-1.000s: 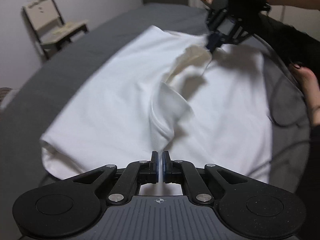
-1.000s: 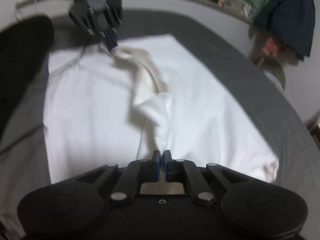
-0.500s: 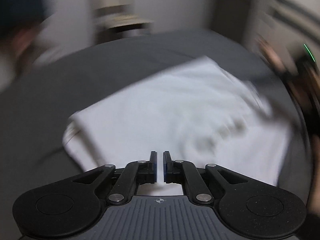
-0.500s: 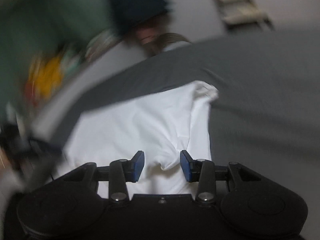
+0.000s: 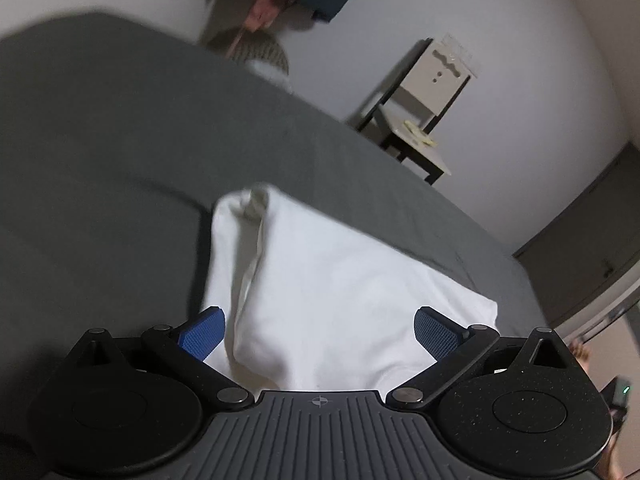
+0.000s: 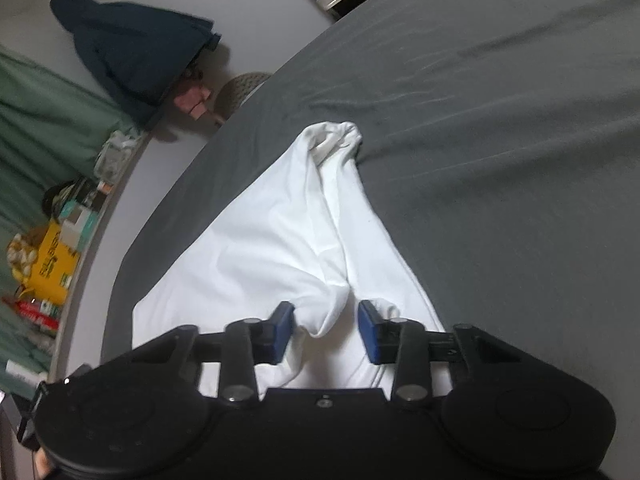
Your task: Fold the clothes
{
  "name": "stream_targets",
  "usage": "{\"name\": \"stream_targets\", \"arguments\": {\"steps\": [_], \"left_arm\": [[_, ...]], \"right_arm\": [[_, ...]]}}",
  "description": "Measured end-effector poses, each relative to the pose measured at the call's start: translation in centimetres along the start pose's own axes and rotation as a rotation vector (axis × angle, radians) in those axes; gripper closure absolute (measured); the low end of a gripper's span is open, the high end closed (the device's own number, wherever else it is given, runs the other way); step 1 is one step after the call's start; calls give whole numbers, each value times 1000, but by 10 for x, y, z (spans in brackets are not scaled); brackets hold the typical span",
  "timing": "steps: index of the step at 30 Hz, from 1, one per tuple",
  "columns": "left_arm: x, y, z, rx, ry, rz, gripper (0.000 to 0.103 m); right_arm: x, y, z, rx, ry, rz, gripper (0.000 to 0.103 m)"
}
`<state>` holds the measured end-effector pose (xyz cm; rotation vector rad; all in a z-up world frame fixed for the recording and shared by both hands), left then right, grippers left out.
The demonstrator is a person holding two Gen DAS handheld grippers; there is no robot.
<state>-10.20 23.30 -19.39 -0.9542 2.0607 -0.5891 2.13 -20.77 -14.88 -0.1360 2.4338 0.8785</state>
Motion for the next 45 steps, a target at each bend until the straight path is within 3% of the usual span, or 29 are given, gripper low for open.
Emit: {"name": "stream_targets", "arguments": {"steps": [2,3,4,6,7,11,14,16,18,20,23,26,30,33,34,36,37,38,43,45], "left_arm": [[3,7,13,-42,16,4,4],[4,10,19,-69,20,14,15],[6,12,23,-81,24,18,35],[8,19,32,-95,47,8,57],[10,21,33,-97,50,8,60],[11,26,32,-87,47,8,60],[11,27,32,-84,46,6,60],[9,25,28,-48,12,4,60],[7,22,23,-11,-23,1,60],[5,20,18,25,-57,-1,60],[4,15,15,91,-92,9,60],[13,-2,23,185,-28,100,60],[36,-36,42,283,103,305,59],[52,-51,64,210,198,401,59],[52,-47,68,194,214,385,59],[52,-40,77,162,246,352,59],[52,-37,81,146,262,335,59],[52,-32,79,156,279,294,59],[53,-7,71,197,358,122,59],[57,-4,65,197,366,132,59]], "right_arm": [[3,0,2,-1,-8,13,84],[4,0,3,1,-10,5,86],[5,1,4,4,-14,-5,89],[7,4,-1,12,-38,-44,92],[7,7,-5,21,-59,-70,93],[2,14,-20,109,-127,-191,94],[5,1,-1,72,0,-148,93],[6,0,-2,48,5,-136,91],[5,3,-11,47,-27,-141,82],[4,5,-20,47,-61,-147,66],[-11,4,-26,51,-148,-180,60],[-38,9,-13,38,-190,-247,60],[-73,12,29,19,-139,-267,61],[-89,12,53,15,-103,-235,64],[-93,10,59,12,-95,-220,64],[-99,3,71,8,-74,-161,78],[-100,0,76,-12,-57,-131,92],[-102,-5,80,-39,-42,-101,95],[-107,-16,85,-21,-78,-77,96],[-107,-18,91,0,-69,-81,96]]}}
Point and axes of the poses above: each gripper's, at about its wrist camera, not at the fingertips, and z roughly the way its jaws point, y to its left, x to its underside, the point moved 2 cm from there along z, roughly the way its jaws point, and after that the axes turned 11 degrees about -z, right-handed, at the moved point
